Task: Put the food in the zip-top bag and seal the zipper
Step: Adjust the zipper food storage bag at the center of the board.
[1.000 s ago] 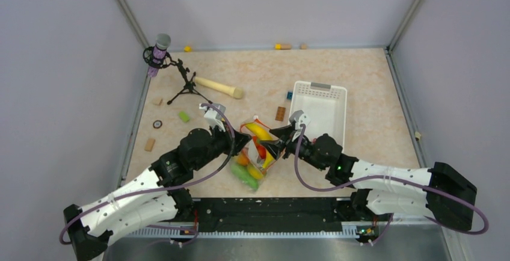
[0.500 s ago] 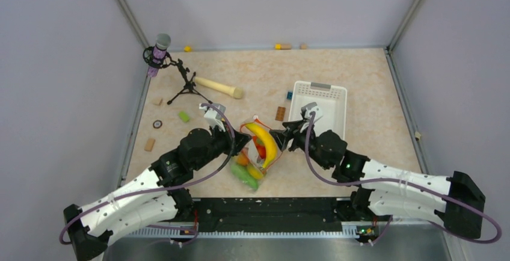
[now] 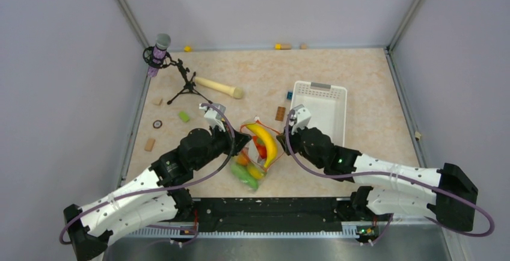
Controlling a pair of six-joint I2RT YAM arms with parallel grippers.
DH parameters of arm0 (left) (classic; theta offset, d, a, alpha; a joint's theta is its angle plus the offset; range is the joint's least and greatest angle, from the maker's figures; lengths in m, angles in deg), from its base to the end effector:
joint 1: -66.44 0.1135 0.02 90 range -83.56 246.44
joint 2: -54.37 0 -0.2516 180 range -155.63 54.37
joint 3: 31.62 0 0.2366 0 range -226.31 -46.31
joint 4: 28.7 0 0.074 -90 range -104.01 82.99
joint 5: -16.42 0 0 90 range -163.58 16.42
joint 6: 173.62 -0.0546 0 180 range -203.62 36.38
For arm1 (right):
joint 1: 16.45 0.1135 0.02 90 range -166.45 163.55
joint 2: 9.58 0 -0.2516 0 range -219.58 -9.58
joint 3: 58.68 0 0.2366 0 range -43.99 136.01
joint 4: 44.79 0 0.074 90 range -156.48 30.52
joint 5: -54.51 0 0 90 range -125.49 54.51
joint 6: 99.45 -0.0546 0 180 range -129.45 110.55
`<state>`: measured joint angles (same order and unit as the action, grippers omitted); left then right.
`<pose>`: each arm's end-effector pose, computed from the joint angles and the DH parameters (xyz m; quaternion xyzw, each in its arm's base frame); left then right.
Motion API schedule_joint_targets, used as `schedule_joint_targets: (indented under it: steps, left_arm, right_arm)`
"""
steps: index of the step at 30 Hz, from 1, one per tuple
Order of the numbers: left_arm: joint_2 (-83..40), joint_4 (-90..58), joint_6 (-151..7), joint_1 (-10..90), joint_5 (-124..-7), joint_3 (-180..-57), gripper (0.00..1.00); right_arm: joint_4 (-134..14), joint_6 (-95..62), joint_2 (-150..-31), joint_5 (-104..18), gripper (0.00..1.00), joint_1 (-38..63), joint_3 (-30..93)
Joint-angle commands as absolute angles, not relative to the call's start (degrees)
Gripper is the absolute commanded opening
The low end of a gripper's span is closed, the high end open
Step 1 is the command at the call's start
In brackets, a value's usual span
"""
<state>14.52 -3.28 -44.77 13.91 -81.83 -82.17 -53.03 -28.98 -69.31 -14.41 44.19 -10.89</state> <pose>0.1176 -0.1406 0.2861 0.0504 0.7894 -0.3961 0.4663 0.1357 0.2012 0.2387 -0.1850 0.7916 0.2475 0.5271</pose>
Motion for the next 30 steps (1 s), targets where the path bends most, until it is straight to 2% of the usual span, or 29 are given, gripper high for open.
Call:
schedule_joint_targets:
  steps: [1, 3, 4, 13, 21, 25, 30]
  left_arm:
    - [15.67, -5.79, -45.22, 14.06, -82.46, -82.73, 0.00]
    - [15.67, -5.55, -45.39, 14.06, -82.54, -82.95, 0.00]
    - [15.62, -5.07, -45.51, 14.05, -82.74, -83.26, 0.00]
    - [7.02, 18.80, -43.49, 14.06, -94.75, -97.44, 0.00]
    - [-4.40, 37.20, -38.75, 14.06, -107.34, -106.91, 0.00]
    - [-5.95, 38.95, -37.90, 14.06, -107.91, -108.35, 0.00]
    - [-3.38, 33.12, -42.03, 14.06, -101.92, -106.15, 0.00]
  right_arm:
    - [-52.70, -28.27, -69.27, -15.36, 0.10, 45.06, -7.60]
    - [-53.72, -27.41, -68.97, -15.14, 0.01, 45.05, -6.00]
    - [-55.00, -26.88, -68.65, -14.52, 0.00, 45.02, -4.58]
    - [-64.69, -23.39, -66.32, -13.68, 0.00, 45.00, 9.77]
    - [-73.71, -23.86, -70.03, -12.47, 0.00, 45.00, 17.75]
    - [-75.56, -24.75, -71.77, -8.18, 0.00, 45.01, 19.18]
    - [-70.66, -23.92, -73.18, -15.34, 0.00, 45.02, 17.63]
